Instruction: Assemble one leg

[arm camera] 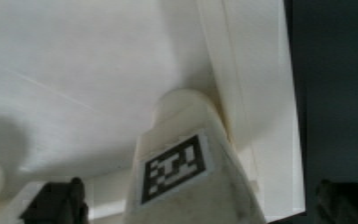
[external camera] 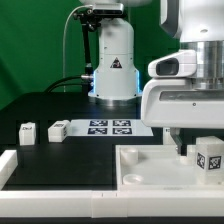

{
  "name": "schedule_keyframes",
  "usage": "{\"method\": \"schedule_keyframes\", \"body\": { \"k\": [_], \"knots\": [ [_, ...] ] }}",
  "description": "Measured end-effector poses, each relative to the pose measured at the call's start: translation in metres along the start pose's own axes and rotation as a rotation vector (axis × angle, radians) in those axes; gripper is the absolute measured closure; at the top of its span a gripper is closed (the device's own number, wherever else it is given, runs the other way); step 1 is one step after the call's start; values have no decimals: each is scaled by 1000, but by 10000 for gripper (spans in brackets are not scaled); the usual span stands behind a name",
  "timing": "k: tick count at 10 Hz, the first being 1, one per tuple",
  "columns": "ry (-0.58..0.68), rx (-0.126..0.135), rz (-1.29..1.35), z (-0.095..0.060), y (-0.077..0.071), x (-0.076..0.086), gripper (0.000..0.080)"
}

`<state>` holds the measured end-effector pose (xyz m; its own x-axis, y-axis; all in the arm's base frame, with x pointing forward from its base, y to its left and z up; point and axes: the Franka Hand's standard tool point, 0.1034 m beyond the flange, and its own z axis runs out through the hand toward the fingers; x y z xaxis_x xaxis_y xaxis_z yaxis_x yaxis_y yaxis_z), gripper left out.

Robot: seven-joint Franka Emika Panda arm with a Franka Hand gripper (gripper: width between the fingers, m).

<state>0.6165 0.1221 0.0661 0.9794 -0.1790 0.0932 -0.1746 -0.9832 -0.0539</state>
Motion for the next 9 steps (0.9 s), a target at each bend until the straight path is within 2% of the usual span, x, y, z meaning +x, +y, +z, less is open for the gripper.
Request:
{"method": "schedule_keyframes", "body": {
  "k": [3, 5, 6, 7, 8, 9],
  "knots": [
    [6, -21, -271, -2, 2, 2, 150],
    [5, -21, -300, -2, 3, 2, 150],
    [5, -21, -300, -2, 3, 2, 284],
    [5, -21, -300, -2, 3, 2, 284],
    [6, -20, -277, -2, 3, 2, 424],
    [6, -20, -249, -2, 3, 2, 509]
  ]
}}
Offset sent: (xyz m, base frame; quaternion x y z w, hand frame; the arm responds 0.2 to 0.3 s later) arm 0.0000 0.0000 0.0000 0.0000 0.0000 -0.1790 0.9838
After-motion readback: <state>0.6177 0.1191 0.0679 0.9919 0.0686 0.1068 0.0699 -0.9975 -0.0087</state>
